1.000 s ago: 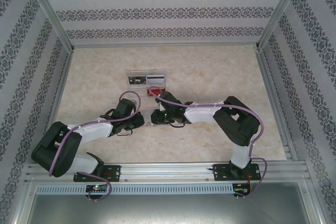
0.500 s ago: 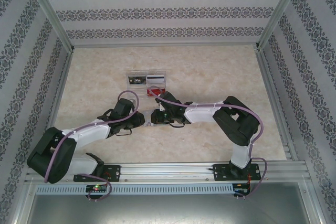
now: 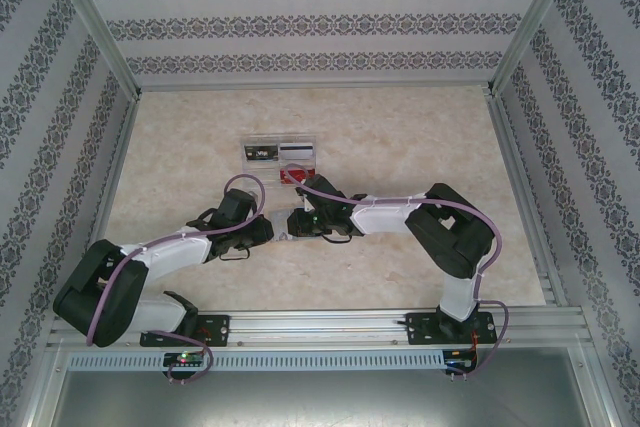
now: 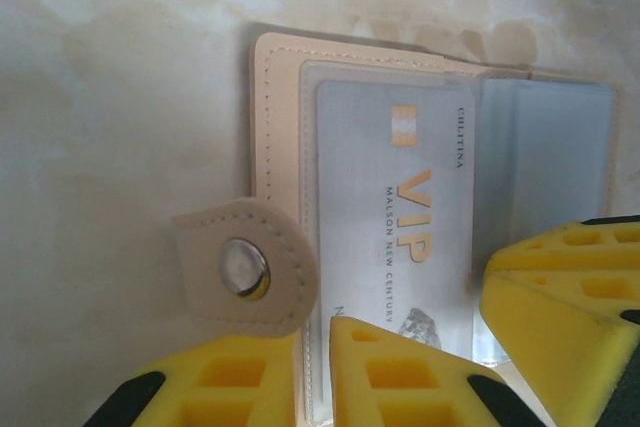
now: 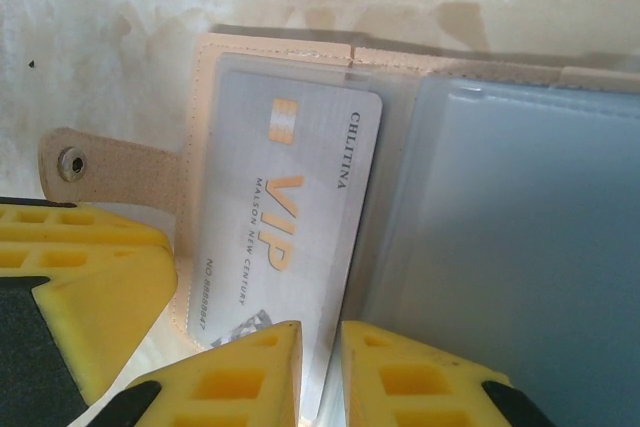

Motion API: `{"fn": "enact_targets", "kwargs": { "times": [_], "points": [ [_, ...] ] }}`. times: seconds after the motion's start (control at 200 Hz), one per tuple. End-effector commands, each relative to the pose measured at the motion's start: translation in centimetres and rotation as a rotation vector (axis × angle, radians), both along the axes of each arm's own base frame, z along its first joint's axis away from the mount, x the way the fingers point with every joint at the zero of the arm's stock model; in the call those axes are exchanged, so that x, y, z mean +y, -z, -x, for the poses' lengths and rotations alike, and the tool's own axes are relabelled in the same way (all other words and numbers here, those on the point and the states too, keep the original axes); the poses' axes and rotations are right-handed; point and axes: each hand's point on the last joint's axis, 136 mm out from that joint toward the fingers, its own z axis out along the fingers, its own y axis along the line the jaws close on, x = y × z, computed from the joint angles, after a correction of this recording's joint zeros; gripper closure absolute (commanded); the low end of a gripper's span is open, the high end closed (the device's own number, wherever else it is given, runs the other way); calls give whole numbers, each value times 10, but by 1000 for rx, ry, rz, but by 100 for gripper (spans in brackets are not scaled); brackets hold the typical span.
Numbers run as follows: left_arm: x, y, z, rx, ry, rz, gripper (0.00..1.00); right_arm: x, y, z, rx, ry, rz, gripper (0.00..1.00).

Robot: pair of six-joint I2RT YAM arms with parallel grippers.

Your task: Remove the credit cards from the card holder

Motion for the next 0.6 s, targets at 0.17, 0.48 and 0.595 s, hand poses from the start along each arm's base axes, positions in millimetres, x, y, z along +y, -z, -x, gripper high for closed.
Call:
{"fn": "enact_targets", "kwargs": {
  "times": [0.17, 0.48, 0.595],
  "points": [
    [-4, 4, -2, 11, 16, 21, 83, 6, -1, 0, -3, 0, -11, 80],
    [-11, 3, -3, 12, 32, 50, 84, 6, 1, 1, 1, -1, -9, 80],
    [-11, 1, -3, 10, 31, 50, 84, 5, 1, 1, 2, -2, -7, 80]
  ]
}}
